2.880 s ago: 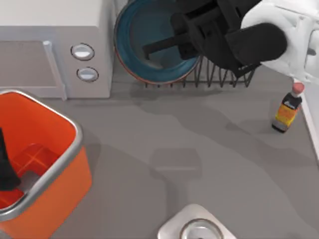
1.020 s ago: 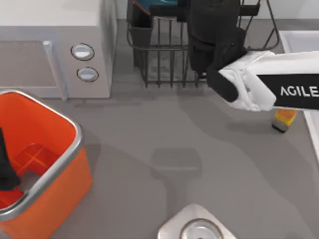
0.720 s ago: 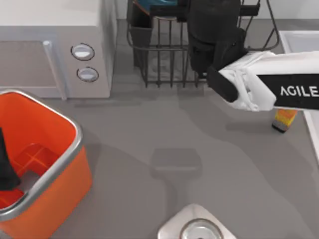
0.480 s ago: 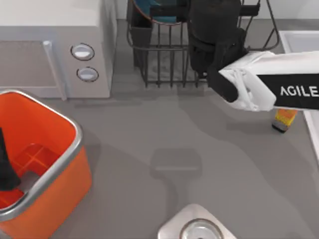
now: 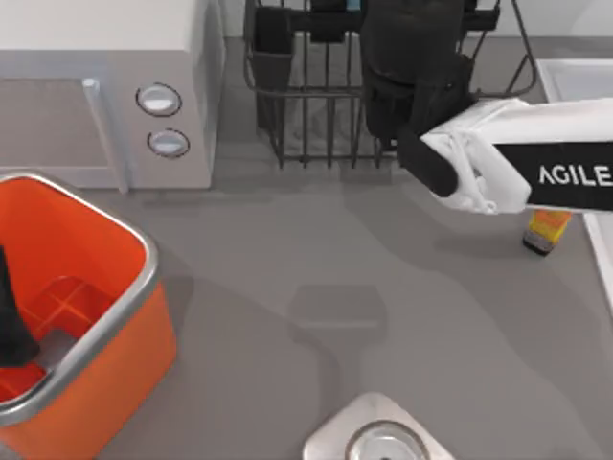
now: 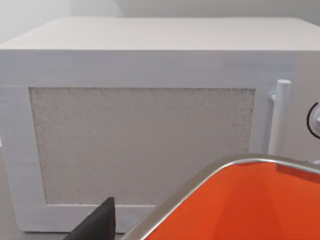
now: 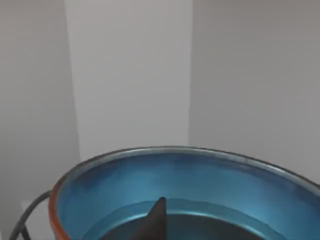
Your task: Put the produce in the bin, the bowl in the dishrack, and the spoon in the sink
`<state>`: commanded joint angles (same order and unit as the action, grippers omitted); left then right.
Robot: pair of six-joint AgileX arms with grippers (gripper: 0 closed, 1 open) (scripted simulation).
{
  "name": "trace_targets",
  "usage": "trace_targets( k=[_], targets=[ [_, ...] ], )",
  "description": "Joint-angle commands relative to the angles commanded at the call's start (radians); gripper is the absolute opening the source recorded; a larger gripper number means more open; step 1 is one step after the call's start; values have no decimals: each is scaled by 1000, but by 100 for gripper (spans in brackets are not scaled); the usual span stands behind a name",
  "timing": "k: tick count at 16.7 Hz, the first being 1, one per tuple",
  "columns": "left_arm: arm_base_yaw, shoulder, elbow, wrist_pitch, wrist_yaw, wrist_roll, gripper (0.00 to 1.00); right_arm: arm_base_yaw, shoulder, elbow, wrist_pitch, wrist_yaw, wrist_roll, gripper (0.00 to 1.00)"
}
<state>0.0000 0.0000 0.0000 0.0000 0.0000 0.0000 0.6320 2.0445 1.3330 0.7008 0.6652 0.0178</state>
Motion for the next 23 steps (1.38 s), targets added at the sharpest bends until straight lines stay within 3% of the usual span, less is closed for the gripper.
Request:
trace_targets(
  k=[13,17,23],
  targets=[
    [0,0,0,0,0,0,100,6,-61,-45,-13,-3,-3,100],
    [0,0,0,0,0,0,100,-8,-285,-218,-73,-33,-9,100],
    [0,0,0,0,0,0,100,-100,-823,-588,-223,-140,-20,100]
  ],
)
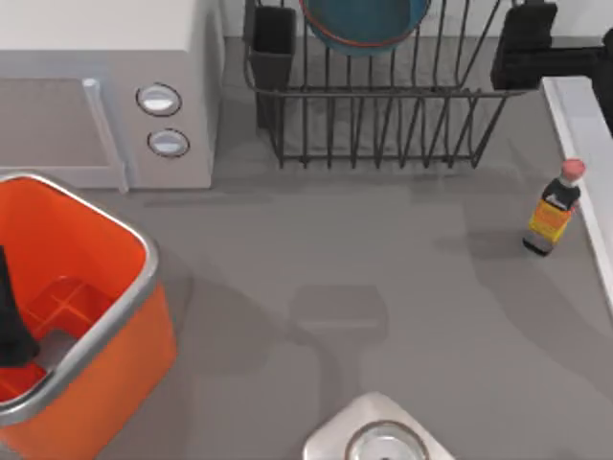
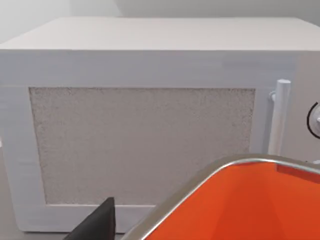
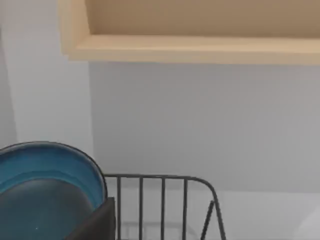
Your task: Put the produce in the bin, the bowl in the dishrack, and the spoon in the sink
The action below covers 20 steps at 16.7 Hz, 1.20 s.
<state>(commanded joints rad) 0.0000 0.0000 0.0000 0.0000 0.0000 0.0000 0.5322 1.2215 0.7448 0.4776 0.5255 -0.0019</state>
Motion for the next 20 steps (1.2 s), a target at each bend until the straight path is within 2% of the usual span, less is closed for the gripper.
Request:
trace_targets(
  k=[7,12,16,20],
  targets=[
    [0,0,0,0,0,0,100,-220,-651,-420,-229,-220,-5,100],
    [0,0,0,0,0,0,100,-402,-1017,-637,-381,-397,-3,100],
    [0,0,0,0,0,0,100,-507,-1184,-728,-460,-501,1,100],
    [0,0,0,0,0,0,100,-532,-1222,-745,-478,-526,2,100]
  ],
)
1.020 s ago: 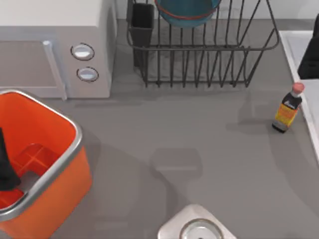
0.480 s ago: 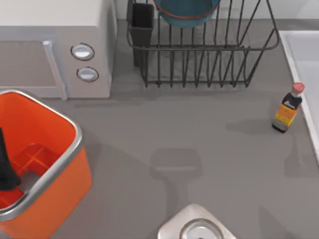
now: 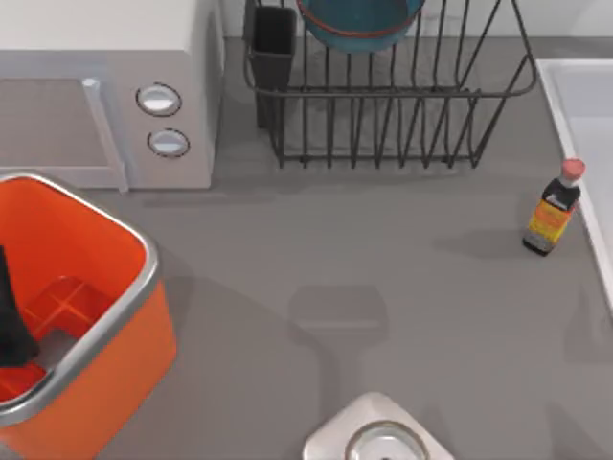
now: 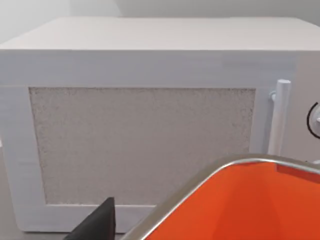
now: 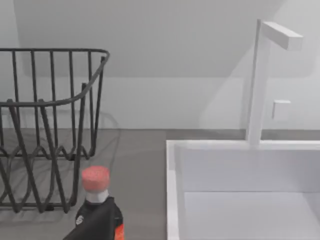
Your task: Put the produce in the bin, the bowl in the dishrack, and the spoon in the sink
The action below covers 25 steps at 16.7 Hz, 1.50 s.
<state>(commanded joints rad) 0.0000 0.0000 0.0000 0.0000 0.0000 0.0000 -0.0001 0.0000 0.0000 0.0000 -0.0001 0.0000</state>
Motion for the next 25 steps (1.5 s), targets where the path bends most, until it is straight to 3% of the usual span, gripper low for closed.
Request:
trace_targets(
  k=[8,19,25],
  targets=[
    [0,0,0,0,0,0,100,5,113,93,-103,2,21,100],
    [0,0,0,0,0,0,100,23,974,599,-796,9,124,100],
    [0,0,0,0,0,0,100,28,1257,787,-1029,6,163,100]
  ],
)
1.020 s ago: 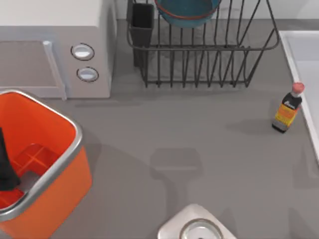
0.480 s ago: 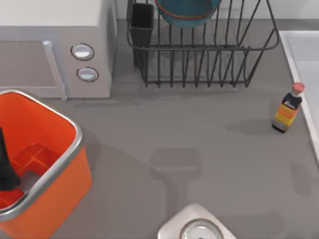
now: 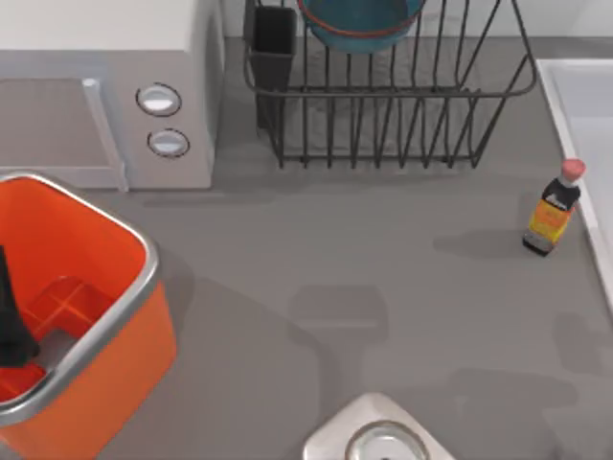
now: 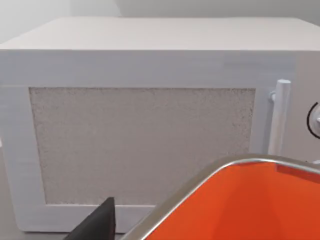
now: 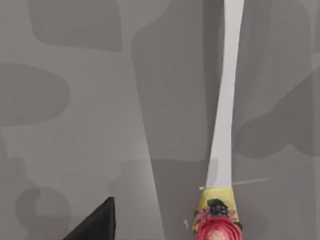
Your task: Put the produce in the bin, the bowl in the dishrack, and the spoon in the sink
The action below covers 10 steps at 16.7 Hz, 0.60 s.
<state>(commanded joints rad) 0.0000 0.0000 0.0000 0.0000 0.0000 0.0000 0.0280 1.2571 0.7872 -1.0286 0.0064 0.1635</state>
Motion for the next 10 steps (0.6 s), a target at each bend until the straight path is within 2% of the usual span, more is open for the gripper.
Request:
trace_targets(
  k=[7,10],
  targets=[
    [0,0,0,0,0,0,100,-2,22,12,-14,-1,2,100],
    [0,0,0,0,0,0,100,-3,63,-49,56,-2,2,100]
  ],
)
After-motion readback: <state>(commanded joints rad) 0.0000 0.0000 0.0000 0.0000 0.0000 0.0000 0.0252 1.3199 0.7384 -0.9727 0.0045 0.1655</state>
